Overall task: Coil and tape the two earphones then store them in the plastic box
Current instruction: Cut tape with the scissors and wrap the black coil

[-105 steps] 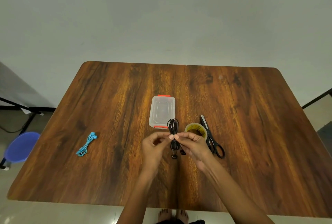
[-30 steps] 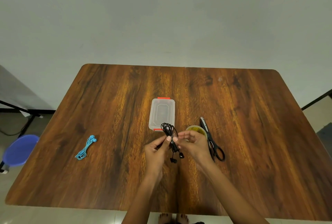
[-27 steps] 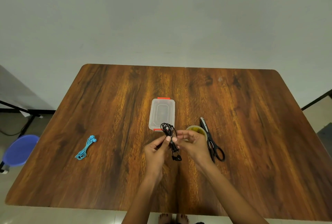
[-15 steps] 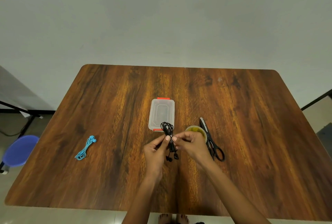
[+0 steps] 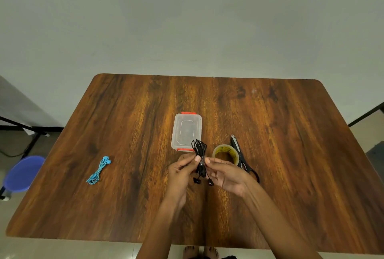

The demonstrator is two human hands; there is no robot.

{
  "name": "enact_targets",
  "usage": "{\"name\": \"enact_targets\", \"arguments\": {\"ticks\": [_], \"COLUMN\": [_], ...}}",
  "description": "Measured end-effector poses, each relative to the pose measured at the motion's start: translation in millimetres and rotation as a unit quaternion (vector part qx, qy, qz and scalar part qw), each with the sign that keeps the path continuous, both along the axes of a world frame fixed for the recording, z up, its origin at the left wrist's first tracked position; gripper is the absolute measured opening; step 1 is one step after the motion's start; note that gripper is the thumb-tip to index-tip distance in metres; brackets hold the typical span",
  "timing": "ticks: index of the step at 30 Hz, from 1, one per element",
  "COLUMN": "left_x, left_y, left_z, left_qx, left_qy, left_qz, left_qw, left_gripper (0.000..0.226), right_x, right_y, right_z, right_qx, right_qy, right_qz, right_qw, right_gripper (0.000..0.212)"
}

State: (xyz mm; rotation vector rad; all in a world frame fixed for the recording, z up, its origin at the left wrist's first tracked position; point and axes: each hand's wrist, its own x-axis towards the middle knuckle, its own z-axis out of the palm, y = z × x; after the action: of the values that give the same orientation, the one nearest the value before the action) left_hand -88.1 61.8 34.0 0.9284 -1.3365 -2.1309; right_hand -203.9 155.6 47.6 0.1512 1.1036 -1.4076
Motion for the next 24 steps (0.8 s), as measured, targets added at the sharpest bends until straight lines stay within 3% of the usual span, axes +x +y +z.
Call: {"name": "enact_targets", "arguments": {"ticks": [3, 7, 12, 15, 19, 24], "left_x": [-2, -1, 0, 3, 7, 7], "left_y": [1, -2, -9, -11, -7, -3], "left_z": [0, 0, 2, -1, -6, -3], "left_qx": [0.001, 0.007, -0.004, -0.019, -0.079, -0.058], "left_qy": [0.005, 0.02, 0.011, -0.035, -0.046, -0.031], "left_qz": [0.006, -0.034, -0.082, -0.035, -0.018, -0.023], "left_qw": [1.0, 0.999, 0.997, 0.999, 0.996, 0.998], "left_gripper": [0.031, 0.025, 0.028, 0.035, 0.014, 0.018], "right_x": [1, -1, 0, 0, 2, 1], "right_y": [0, 0, 1, 1, 1, -2], "right_z": [-1, -1, 0, 0, -1, 3], "right_qx": [0.014, -0.003, -0.022, -0.009, 0.035, 0.068], "right_qy": [-0.014, -0.059, -0.104, -0.039, 0.082, 0.133], "right_qz": [0.001, 0.009, -0.008, -0.001, -0.006, -0.008], "right_qw": [1.0, 0.998, 0.994, 0.999, 0.996, 0.989], "right_gripper": [0.013, 0.024, 0.009, 0.013, 0.02, 0.017]}}
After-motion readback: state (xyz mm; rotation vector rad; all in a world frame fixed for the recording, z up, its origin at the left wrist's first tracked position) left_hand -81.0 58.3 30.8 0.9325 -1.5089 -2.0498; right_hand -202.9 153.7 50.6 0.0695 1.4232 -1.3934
